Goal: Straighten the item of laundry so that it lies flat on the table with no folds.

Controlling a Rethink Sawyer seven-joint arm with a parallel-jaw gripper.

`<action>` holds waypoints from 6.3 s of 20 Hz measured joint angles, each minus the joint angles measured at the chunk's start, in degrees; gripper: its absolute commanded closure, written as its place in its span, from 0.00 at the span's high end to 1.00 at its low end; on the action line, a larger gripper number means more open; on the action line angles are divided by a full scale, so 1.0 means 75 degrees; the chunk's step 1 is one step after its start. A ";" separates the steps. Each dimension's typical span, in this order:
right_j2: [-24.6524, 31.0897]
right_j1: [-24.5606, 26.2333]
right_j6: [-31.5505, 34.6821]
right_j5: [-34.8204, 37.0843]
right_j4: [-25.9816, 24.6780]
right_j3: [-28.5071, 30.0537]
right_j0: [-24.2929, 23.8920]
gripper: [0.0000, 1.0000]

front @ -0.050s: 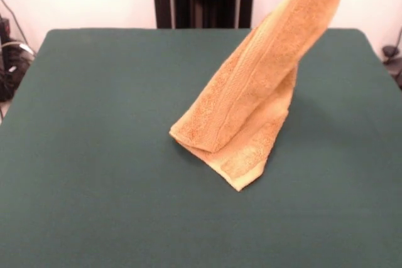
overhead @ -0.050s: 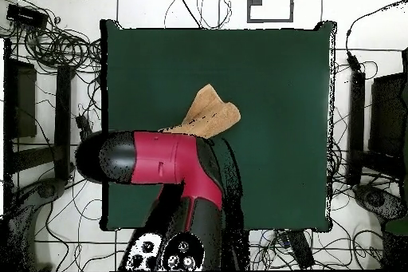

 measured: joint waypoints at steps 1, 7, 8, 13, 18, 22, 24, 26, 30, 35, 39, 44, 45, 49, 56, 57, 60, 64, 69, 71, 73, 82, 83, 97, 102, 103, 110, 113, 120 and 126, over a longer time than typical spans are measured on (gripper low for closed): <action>0.0000 0.0035 0.0004 0.0010 0.0033 -0.0121 0.0035 0.00; 0.0000 0.0423 0.0079 0.0010 0.0496 -0.0740 0.0271 0.00; 0.0001 0.0471 0.0095 0.0010 0.0552 -0.0786 0.0302 0.00; 0.0003 0.0847 0.0325 0.0010 0.0909 -0.1058 0.0609 0.00; 0.0001 0.1179 0.0774 0.0031 0.1105 -0.1321 0.0916 0.00; 0.0011 0.1247 0.1053 0.0176 0.1257 -0.1466 0.1002 0.00; 0.0033 0.1135 0.1056 0.0179 0.1306 -0.1389 0.0942 0.00; 0.0063 0.0968 0.1056 0.0173 0.1318 -0.1232 0.0838 0.00; 0.0210 0.0282 0.1051 -0.0113 0.1306 -0.0418 0.0112 0.00; 0.0442 -0.0325 0.0941 -0.1041 0.0909 0.0511 -0.1482 0.00; 0.0713 -0.0371 0.0690 -0.1887 0.0025 0.0855 -0.2992 0.00; 0.1233 -0.0151 0.0300 -0.2602 -0.0983 0.1031 -0.4375 0.00; 0.1340 -0.0086 0.0257 -0.2704 -0.1156 0.1056 -0.4568 0.00; 0.1771 0.0194 0.0238 -0.2949 -0.1819 0.1154 -0.5087 0.00; 0.2321 0.0433 0.0238 -0.2963 -0.2408 0.1286 -0.5197 0.00; 0.2392 0.0445 0.0238 -0.2963 -0.2461 0.1312 -0.5177 0.00; 0.2494 0.0452 0.0238 -0.2963 -0.2539 0.1378 -0.5095 0.00; 0.2471 0.0349 0.0238 -0.2965 -0.2550 0.1522 -0.4824 0.00; 0.2296 -0.0006 0.0238 -0.2965 -0.2544 0.1887 -0.4255 0.00; 0.2261 -0.0146 0.0238 -0.2963 -0.2525 0.2048 -0.4063 0.00; 0.2218 -0.0359 0.0238 -0.2963 -0.2439 0.2338 -0.3750 0.00; 0.1979 -0.0505 0.0239 -0.3012 -0.2414 0.2976 -0.3222 0.00; 0.1977 -0.0490 0.0239 -0.3096 -0.2414 0.3128 -0.3311 0.00; 0.1835 0.0028 0.0239 -0.4682 -0.2489 0.3932 -0.3857 0.00; 0.1748 -0.0027 0.0268 -0.4845 -0.2413 0.4434 -0.3493 0.00; 0.1729 -0.0039 0.0287 -0.4880 -0.2357 0.4540 -0.3366 0.00; 0.1661 -0.0057 0.0499 -0.5172 -0.1575 0.5133 -0.2233 0.00; 0.1659 -0.0054 0.0760 -0.5307 -0.0977 0.5310 -0.1516 0.00; 0.1658 0.0196 0.1186 -0.5418 -0.0133 0.5347 -0.0722 0.00; 0.1595 0.0506 0.1492 -0.5418 0.0703 0.5344 0.0062 0.00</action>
